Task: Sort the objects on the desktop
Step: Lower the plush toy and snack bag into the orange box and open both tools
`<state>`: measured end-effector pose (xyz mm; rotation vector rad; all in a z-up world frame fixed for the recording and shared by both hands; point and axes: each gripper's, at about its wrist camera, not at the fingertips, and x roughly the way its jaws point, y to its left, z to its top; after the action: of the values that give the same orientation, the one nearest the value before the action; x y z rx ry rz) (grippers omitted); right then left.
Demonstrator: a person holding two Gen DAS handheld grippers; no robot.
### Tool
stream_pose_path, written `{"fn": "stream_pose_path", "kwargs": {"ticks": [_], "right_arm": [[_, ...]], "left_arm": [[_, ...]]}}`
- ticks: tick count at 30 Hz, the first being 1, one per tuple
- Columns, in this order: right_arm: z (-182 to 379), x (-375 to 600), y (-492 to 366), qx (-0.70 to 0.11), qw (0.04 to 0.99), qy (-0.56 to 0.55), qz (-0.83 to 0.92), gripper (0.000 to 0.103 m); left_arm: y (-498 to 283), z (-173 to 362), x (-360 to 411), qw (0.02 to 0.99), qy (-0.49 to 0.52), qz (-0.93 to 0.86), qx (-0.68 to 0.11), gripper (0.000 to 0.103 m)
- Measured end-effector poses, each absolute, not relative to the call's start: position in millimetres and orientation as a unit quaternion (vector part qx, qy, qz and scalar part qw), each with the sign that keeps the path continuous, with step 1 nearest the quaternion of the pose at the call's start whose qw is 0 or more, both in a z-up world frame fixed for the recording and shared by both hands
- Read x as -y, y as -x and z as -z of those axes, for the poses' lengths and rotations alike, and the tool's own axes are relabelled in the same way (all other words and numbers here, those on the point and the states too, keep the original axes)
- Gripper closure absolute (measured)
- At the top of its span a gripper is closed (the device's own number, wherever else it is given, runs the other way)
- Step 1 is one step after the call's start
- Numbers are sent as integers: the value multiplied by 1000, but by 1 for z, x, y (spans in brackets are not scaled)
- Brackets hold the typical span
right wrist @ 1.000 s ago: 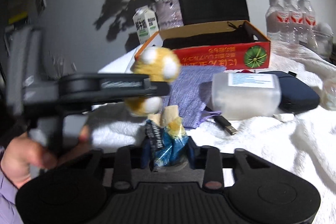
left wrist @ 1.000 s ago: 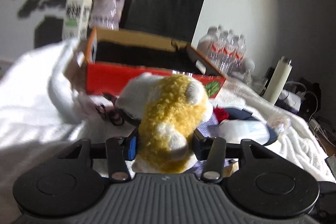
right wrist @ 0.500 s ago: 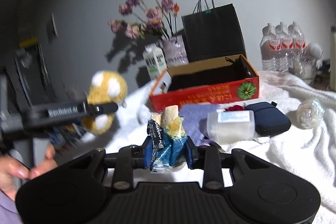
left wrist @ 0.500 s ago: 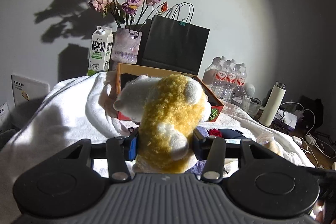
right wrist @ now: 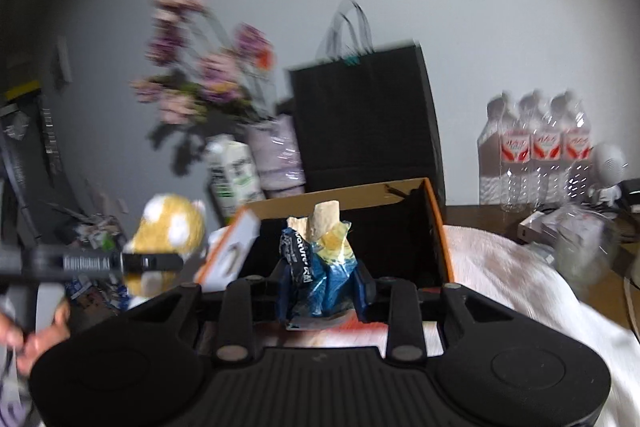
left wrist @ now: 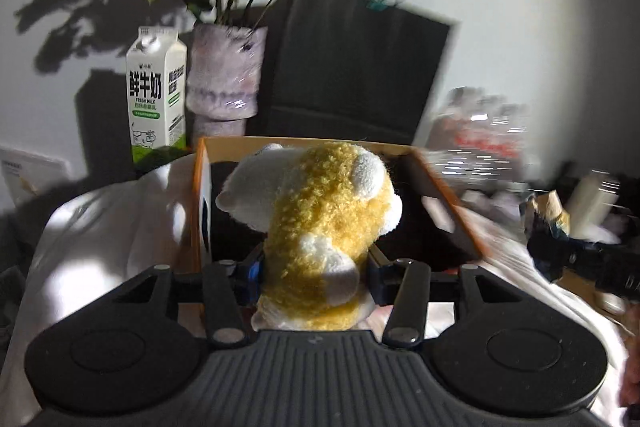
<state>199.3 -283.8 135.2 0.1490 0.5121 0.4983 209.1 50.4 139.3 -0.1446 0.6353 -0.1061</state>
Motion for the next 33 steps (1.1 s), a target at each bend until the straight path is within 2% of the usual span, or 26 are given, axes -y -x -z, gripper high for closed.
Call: {"fn": "stream_pose_path", "kwargs": {"ticks": [6, 10, 11, 13, 15, 17, 19, 20, 24, 26, 28, 33], "right_arm": [[-112, 231, -360, -314, 934, -13, -170, 73], [-78, 196, -423, -375, 917, 39, -131, 73], [-71, 193, -434, -390, 911, 37, -131, 73], [-58, 185, -448, -410, 901, 45, -133, 67], [-53, 178, -451, -410, 901, 61, -127, 57], [-56, 176, -449, -406, 904, 62, -120, 40], [-62, 179, -443, -405, 904, 53, -123, 30], [-66, 181, -438, -405, 904, 52, -126, 29], [-88, 187, -409, -397, 907, 60, -126, 26], [-98, 192, -388, -396, 907, 61, -128, 18], [-108, 194, -371, -395, 906, 60, -137, 15], [-121, 212, -310, -377, 910, 34, -168, 15]], "left_arm": [[-336, -89, -41, 916, 80, -4, -392, 54], [-367, -71, -35, 907, 79, -6, -414, 53], [-371, -68, -34, 903, 85, 0, -421, 49], [-375, -65, -30, 899, 90, 8, -429, 47], [-377, -66, -26, 900, 77, 21, -429, 43], [-369, -73, -26, 905, 76, 29, -418, 35], [-361, -83, -27, 909, 83, 32, -408, 27], [-355, -90, -29, 911, 88, 29, -403, 24], [-326, -117, -33, 912, 91, 4, -400, 23], [-310, -127, -38, 911, 91, -10, -403, 23], [-287, -136, -44, 912, 88, -27, -400, 24], [-208, -149, -46, 929, 83, -31, -359, 27]]}}
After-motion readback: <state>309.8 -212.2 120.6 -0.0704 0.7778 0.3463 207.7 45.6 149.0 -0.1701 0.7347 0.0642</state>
